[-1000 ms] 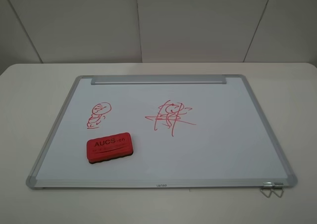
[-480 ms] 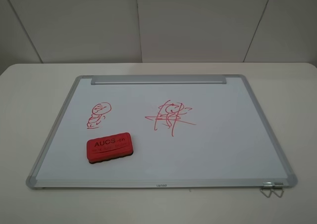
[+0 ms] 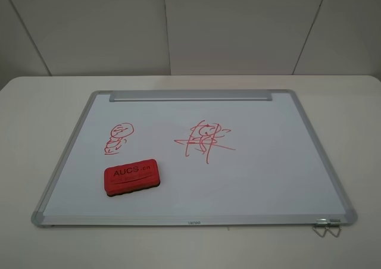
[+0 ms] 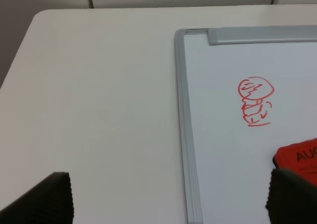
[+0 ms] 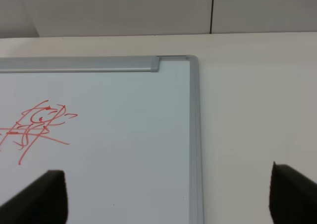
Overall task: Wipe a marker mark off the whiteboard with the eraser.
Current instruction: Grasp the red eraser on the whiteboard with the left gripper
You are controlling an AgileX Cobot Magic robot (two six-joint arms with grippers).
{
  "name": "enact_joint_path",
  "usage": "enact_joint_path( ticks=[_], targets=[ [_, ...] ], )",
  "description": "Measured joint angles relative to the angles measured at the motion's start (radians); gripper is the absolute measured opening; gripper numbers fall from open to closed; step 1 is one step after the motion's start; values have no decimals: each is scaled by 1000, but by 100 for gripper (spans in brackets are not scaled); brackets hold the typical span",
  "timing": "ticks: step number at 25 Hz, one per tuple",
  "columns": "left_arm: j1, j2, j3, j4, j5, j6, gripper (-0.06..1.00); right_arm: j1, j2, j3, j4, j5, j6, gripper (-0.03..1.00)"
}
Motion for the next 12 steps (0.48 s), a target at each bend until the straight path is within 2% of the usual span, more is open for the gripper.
enact_joint_path(
  ticks=[4, 12],
  targets=[
    [-18, 193, -27, -4, -97, 81, 78, 0, 0, 0, 0, 0, 0, 72],
    [-25, 760, -149, -8, -222, 164, 78, 0, 0, 0, 0, 0, 0, 72]
  ],
)
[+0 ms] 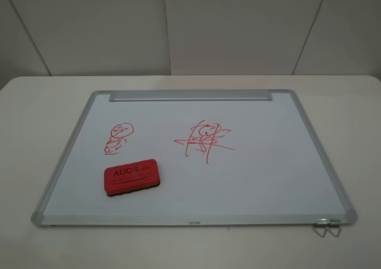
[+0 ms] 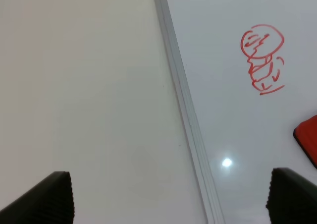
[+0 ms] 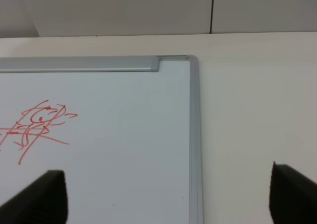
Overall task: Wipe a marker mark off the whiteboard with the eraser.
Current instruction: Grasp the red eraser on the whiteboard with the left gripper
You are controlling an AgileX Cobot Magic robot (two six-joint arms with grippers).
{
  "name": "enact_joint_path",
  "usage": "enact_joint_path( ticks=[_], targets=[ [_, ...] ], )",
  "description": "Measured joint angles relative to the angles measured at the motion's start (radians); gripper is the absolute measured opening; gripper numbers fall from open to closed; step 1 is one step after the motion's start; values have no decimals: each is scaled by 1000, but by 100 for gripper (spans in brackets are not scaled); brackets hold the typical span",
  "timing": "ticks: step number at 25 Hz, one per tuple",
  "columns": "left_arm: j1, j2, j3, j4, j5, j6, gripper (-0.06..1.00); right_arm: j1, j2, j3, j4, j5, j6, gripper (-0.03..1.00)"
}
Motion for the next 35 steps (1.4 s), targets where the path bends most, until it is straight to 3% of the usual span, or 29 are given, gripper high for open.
enact_joint_path(
  ticks=[8, 14, 19, 25, 31, 35],
  targets=[
    [0, 441, -196, -10, -24, 40, 78, 0, 0, 0, 0, 0, 0, 72],
    [0, 660, -321, -30, -8, 183, 78, 0, 0, 0, 0, 0, 0, 72],
    [-14, 753, -349, -64, 5, 343, 78, 0, 0, 0, 0, 0, 0, 72],
    [-185, 770, -350, -67, 44, 509, 78, 0, 0, 0, 0, 0, 0, 72],
    [-405, 775, -350, -4, 54, 529, 78, 0, 0, 0, 0, 0, 0, 72],
    [-492, 775, -350, 18, 50, 529, 78, 0, 0, 0, 0, 0, 0, 72]
  ],
)
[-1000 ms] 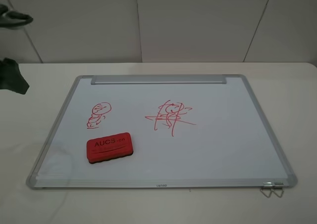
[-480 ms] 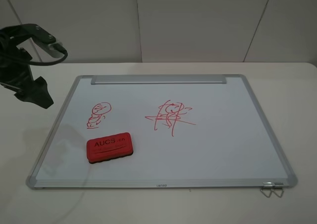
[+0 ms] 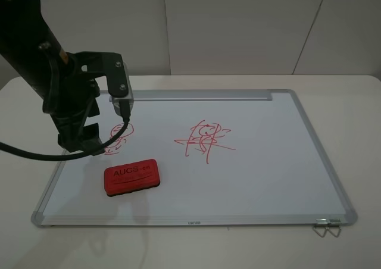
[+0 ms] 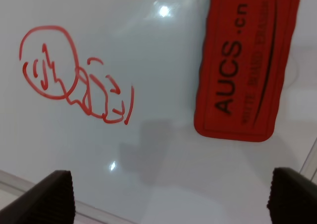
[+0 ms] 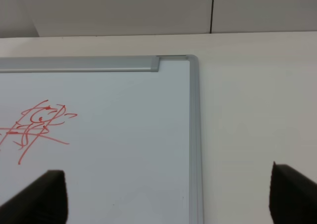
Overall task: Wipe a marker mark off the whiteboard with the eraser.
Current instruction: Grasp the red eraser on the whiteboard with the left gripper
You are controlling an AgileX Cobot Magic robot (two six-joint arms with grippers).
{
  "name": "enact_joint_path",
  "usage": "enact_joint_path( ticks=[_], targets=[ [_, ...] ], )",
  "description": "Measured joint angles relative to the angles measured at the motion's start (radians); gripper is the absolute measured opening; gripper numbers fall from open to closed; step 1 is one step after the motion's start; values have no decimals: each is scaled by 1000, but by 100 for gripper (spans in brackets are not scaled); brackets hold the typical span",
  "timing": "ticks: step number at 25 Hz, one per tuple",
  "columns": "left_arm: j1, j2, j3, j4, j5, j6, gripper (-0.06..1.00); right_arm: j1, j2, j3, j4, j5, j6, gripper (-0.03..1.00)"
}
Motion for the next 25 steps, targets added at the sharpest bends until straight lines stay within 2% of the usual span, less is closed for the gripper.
enact_joint_path(
  ticks=[13, 25],
  targets=[
    [-20, 75, 9, -67, -26, 0, 78, 0, 0, 0, 0, 0, 0, 72],
    [-20, 77, 15, -91, 9, 0, 78, 0, 0, 0, 0, 0, 0, 72]
  ],
)
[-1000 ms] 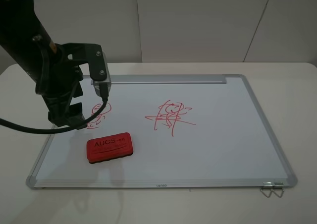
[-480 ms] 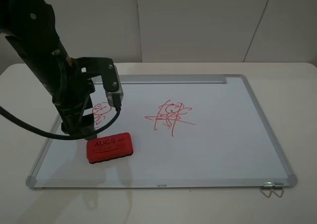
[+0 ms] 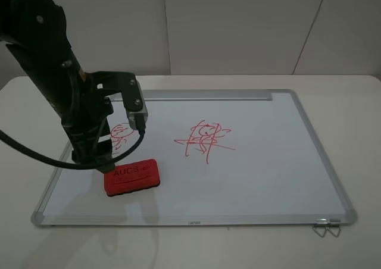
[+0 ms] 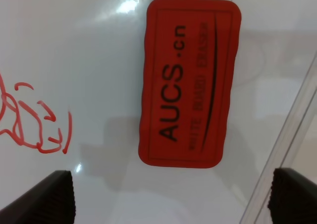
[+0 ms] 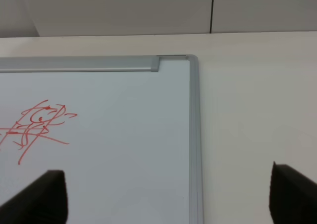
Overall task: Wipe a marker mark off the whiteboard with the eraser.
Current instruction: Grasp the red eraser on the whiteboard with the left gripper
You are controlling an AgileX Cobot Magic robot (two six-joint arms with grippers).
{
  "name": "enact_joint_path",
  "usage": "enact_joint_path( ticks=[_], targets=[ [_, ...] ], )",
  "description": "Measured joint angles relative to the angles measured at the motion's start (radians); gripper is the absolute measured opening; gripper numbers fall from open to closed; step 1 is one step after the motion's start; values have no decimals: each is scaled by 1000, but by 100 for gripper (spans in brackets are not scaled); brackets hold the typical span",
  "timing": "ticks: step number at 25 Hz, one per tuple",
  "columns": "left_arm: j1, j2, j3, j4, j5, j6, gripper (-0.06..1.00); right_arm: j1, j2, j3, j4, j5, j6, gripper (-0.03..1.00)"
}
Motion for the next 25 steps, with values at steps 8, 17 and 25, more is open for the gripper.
enact_joint_path(
  ticks=[8, 17, 25],
  targets=[
    [0, 0, 116, 31, -80, 0, 78, 0, 0, 0, 0, 0, 0, 72],
    [0, 4, 140, 20, -152, -1, 78, 0, 0, 0, 0, 0, 0, 72],
    [0, 7, 220, 16, -264, -16, 78, 0, 0, 0, 0, 0, 0, 72]
  ],
)
